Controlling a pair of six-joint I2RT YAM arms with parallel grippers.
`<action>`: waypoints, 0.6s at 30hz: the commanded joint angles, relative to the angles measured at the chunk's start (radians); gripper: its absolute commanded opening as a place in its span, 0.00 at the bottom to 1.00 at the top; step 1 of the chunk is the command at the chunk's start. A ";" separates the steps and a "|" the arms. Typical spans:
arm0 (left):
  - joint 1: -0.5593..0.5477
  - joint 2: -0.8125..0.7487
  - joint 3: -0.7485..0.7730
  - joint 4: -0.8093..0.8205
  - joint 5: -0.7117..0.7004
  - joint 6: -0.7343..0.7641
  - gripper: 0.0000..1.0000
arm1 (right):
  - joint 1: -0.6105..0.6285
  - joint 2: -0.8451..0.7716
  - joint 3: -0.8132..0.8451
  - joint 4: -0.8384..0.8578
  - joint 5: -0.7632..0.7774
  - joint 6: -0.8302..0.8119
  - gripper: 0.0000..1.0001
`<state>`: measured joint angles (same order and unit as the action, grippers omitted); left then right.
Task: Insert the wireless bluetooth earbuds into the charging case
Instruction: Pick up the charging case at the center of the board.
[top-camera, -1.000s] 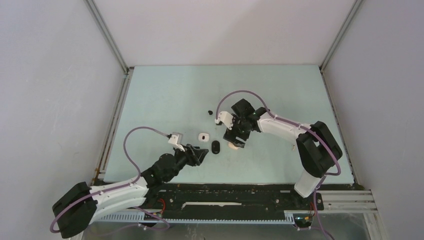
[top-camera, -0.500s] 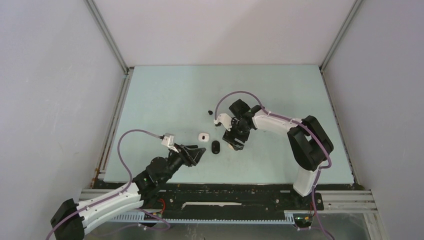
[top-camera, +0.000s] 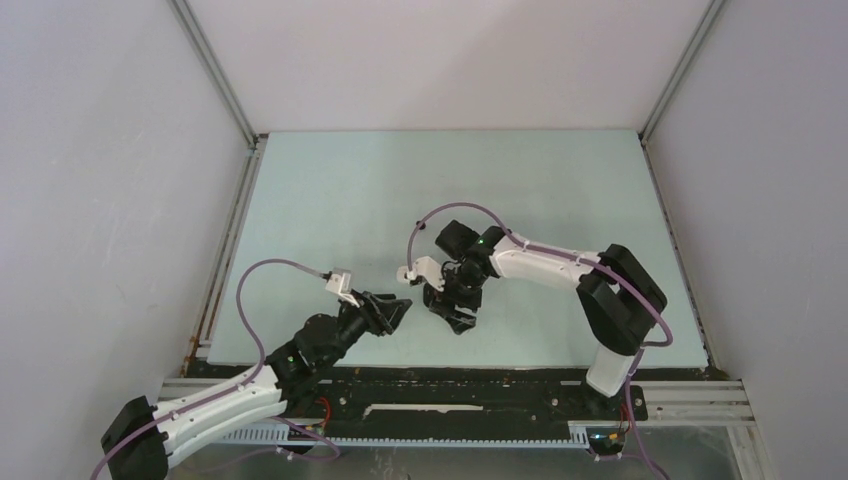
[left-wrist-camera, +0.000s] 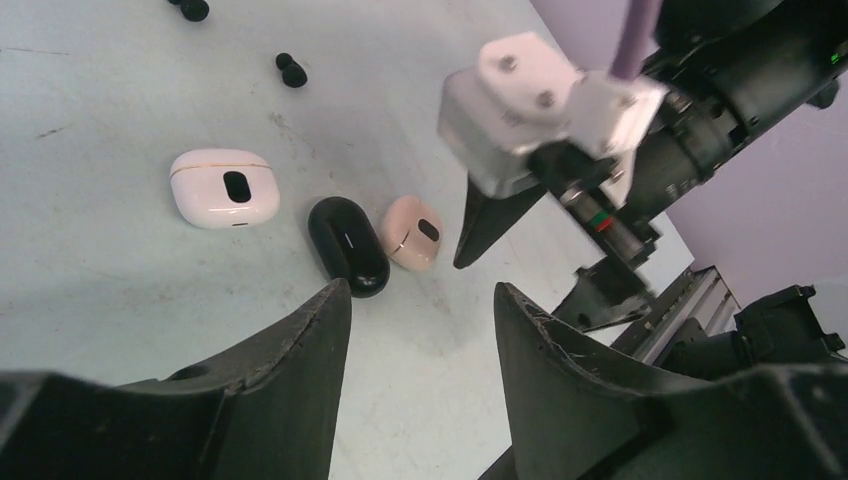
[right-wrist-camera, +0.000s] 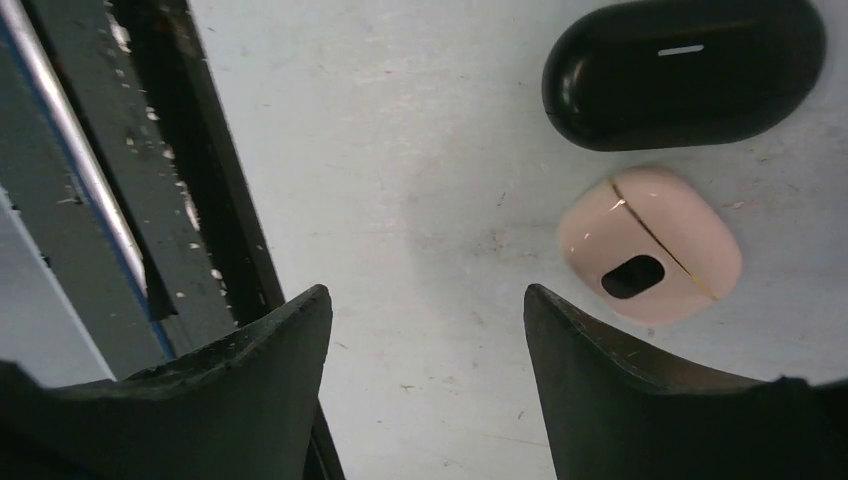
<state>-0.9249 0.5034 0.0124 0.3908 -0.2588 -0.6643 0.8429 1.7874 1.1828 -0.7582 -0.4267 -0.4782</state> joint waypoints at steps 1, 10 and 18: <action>-0.009 -0.009 0.018 -0.003 -0.015 0.008 0.59 | -0.057 -0.078 0.031 -0.035 -0.102 -0.011 0.73; -0.012 -0.005 0.017 -0.001 -0.025 0.020 0.59 | -0.156 -0.249 -0.036 0.017 -0.104 -0.307 0.73; -0.012 -0.007 0.056 -0.056 -0.015 0.007 0.59 | -0.097 -0.200 -0.099 0.203 -0.022 -0.454 0.82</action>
<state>-0.9295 0.5014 0.0162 0.3622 -0.2596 -0.6624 0.7147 1.5558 1.1217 -0.6815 -0.4923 -0.8040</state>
